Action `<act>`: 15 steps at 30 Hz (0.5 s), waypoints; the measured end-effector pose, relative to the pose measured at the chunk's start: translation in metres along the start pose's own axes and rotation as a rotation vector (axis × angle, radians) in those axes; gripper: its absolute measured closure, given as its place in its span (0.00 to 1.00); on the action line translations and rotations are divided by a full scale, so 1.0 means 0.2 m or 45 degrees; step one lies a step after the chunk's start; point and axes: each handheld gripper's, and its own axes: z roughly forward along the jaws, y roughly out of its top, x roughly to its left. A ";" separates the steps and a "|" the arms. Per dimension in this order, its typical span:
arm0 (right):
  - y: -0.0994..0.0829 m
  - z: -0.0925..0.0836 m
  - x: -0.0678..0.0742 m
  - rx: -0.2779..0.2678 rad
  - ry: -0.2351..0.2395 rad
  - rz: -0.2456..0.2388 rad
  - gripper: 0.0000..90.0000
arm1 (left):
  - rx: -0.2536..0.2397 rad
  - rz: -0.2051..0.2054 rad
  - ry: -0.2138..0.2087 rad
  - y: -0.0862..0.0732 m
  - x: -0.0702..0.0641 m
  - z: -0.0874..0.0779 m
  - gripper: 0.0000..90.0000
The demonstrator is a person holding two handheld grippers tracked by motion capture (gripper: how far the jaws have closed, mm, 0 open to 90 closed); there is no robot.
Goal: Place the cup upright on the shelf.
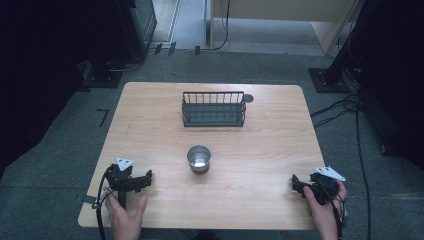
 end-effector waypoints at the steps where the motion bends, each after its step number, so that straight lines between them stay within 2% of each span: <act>1: 0.00 0.00 0.00 0.000 0.000 0.000 0.01 | 0.000 0.000 0.000 0.00 0.00 0.00 0.00; 8: 0.00 -0.02 0.00 0.016 0.006 -0.015 0.01 | -0.002 -0.007 0.005 0.00 0.00 0.00 0.00; 15: 0.07 -0.09 0.04 -0.040 0.036 -0.014 0.04 | -0.004 -0.008 0.006 0.00 0.00 0.00 0.00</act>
